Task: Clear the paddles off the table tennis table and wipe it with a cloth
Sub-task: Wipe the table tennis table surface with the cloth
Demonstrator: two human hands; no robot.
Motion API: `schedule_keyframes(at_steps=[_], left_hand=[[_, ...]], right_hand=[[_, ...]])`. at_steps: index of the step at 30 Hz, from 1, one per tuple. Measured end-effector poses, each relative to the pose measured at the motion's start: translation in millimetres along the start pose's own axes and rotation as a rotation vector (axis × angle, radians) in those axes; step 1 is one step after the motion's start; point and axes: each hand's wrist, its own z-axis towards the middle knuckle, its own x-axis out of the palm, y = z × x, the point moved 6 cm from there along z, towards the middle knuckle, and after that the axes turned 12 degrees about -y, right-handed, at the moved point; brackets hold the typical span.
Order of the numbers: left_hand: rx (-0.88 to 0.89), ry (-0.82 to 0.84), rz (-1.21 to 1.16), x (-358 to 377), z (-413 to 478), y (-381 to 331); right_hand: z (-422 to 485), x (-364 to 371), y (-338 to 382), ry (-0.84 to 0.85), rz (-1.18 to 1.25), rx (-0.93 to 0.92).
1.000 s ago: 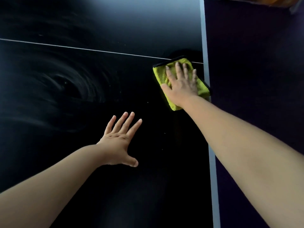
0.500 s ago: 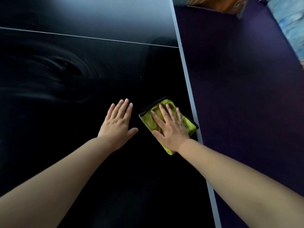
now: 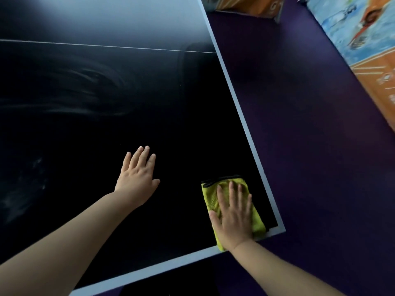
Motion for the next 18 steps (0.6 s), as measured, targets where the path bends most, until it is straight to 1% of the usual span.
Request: schedule_keyframes(at_steps=[3, 7, 9, 11, 18], left_hand=[[0.012, 0.002, -0.028, -2.9, -10.3, 3.2], [0.011, 0.004, -0.049, -3.7, -11.1, 11.2], [0.005, 0.003, -0.045, -3.4, -5.8, 17.7], [-0.009, 0.000, -0.054, -3.3, 4.0, 24.2], [-0.150, -0.052, -0.097, -7.8, 65.7, 56.6]], right_hand=[[-16.2, -0.6, 20.0, 0.019, 0.032, 0.194], [-9.9, -1.5, 34.9, 0.042, 0.070, 0.369], [1.1, -1.9, 43.4, 0.075, 0.064, 0.448], [20.7, 0.5, 54.6, 0.089, 0.114, 0.519], [152.8, -14.8, 101.2, 0.006, 0.203, 0.570]])
